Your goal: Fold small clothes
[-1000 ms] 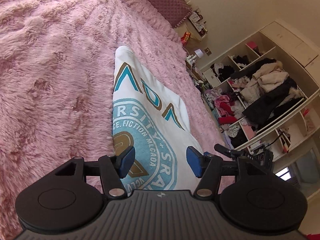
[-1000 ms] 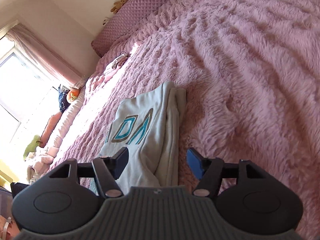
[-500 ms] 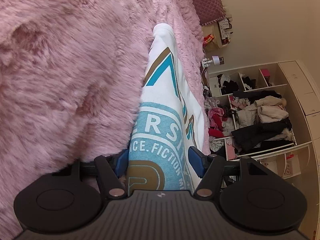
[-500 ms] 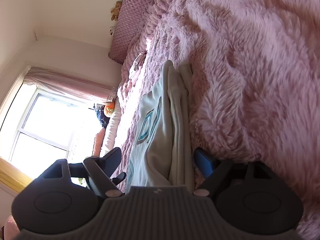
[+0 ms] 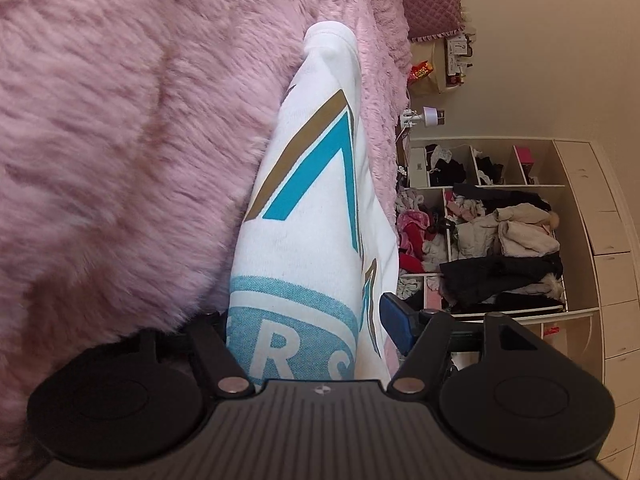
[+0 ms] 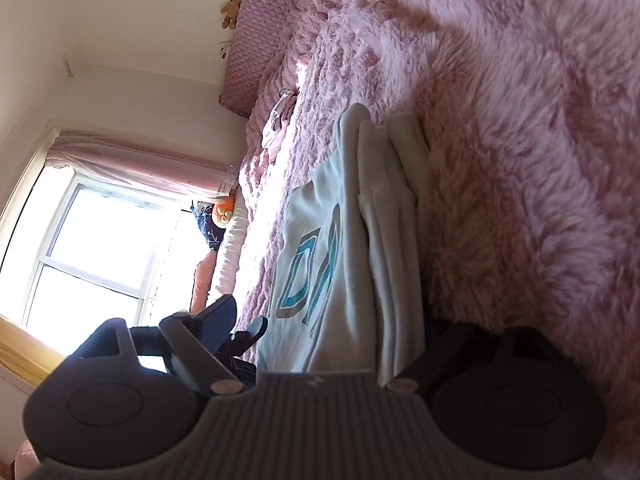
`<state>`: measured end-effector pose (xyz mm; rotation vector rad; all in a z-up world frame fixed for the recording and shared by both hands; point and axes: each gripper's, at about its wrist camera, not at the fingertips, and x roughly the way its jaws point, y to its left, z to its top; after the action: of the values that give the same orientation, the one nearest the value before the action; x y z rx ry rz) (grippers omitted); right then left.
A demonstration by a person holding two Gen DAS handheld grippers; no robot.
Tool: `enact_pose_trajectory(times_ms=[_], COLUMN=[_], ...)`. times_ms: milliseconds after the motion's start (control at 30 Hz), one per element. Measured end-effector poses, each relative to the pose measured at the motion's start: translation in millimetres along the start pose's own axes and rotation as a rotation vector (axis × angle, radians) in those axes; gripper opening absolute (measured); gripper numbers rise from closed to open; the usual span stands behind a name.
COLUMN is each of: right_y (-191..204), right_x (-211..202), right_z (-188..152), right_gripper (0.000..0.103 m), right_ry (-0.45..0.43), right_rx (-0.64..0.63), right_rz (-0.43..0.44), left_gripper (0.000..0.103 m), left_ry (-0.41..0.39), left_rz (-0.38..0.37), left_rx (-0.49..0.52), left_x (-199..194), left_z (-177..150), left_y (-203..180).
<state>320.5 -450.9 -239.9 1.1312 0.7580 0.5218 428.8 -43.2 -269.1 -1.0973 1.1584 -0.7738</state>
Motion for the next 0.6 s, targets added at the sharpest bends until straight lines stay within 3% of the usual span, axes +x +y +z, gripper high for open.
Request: enact_pose_trajectory(times_ms=[67,100,133,167,300,400,600], right_y=[5.8,9.7,13.5,15.9,22.1,29.2,88.4], right_x=[3.5,4.9,6.4,7.9,8.0,-0.2,-3.7], right_z=[-0.4,-1.1,-1.7,-1.9,-2.3,-3.8,-13.5], right_gripper=[0.082,0.076,0.072,0.065,0.026,0.023,0.023], right_ry=[0.001,0.000,-0.001,0.000,-0.003,-0.023,-0.043], right_rx=[-0.020,-0.033,-0.050,-0.062,-0.074,-0.081,-0.200], right_rz=[-0.027,-0.051,-0.083,-0.114,-0.211,-0.228,-0.196], left_gripper=[0.075,0.073,0.064,0.051,0.040,0.036,0.036], left_ry=[0.008,0.011,0.015,0.020,-0.013,-0.028,-0.021], left_rz=[0.008,0.016,0.038,0.078,0.117,0.118,0.123], left_rx=[0.008,0.016,0.030,0.051,0.068,0.134,0.240], left_x=[0.3,0.6,-2.4,-2.5,-10.6,-16.5,-38.1], left_z=[-1.7,-2.3,-5.8,-7.3,-15.4,-21.2,-30.0], left_y=[-3.2,-5.3,-7.2,-11.1,-18.9,-36.5,-80.9])
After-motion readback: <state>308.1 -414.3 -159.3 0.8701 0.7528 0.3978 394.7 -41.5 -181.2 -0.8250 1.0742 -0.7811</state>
